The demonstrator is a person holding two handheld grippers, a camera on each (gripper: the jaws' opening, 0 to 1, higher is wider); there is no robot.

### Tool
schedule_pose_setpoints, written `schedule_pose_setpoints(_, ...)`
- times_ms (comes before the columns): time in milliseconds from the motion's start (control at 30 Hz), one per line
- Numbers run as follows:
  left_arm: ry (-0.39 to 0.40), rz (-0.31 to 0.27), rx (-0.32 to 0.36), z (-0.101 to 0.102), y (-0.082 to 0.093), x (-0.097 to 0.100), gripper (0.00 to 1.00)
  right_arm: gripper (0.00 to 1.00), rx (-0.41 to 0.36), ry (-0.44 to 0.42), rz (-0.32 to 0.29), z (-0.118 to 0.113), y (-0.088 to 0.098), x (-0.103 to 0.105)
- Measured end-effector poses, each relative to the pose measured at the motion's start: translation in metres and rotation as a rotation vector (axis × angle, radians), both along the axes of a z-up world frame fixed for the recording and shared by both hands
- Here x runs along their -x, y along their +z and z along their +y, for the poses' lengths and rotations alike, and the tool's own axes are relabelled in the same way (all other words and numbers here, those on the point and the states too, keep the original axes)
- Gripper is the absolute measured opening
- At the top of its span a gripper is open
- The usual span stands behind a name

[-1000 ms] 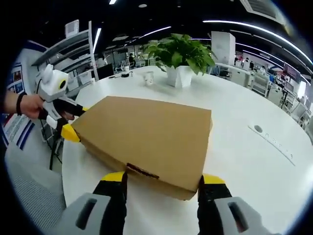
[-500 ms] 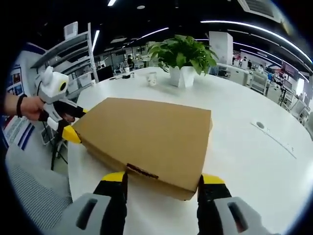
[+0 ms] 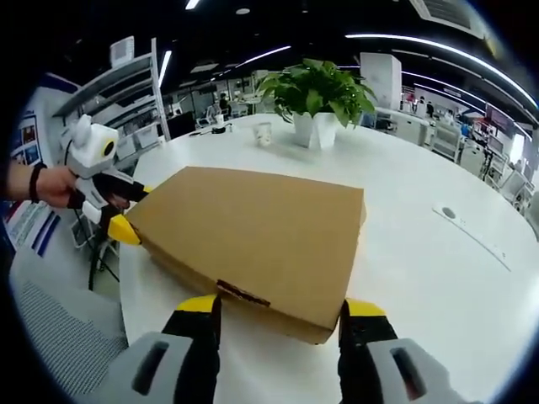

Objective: Operate the shoe box by opening the lid, removing the specified soft item, and placing it in the target area until the item is outside and the box remains undamaged.

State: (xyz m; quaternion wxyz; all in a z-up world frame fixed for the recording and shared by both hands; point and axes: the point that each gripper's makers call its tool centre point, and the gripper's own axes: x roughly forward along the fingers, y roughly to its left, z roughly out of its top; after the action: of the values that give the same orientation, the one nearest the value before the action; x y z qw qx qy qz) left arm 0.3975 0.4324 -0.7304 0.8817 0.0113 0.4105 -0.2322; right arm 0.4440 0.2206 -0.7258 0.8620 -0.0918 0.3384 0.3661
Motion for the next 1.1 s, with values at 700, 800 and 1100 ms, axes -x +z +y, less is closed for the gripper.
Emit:
schedule_pose_setpoints(700,0.028,-0.014,0.015,-0.001,0.003,0.001,0.68,0.53,-0.009,-0.007,-0.005,0.0,0.003,0.001)
schedule_pose_setpoints(800,0.037,-0.017,0.021,0.0,0.004,0.001,0.67,0.53,-0.011,-0.008,-0.008,0.0,0.006,0.002)
schedule_pose_setpoints(1100,0.059,-0.025,0.037,-0.002,0.014,0.005,0.66,0.52,-0.016,-0.005,-0.021,-0.001,0.013,0.002)
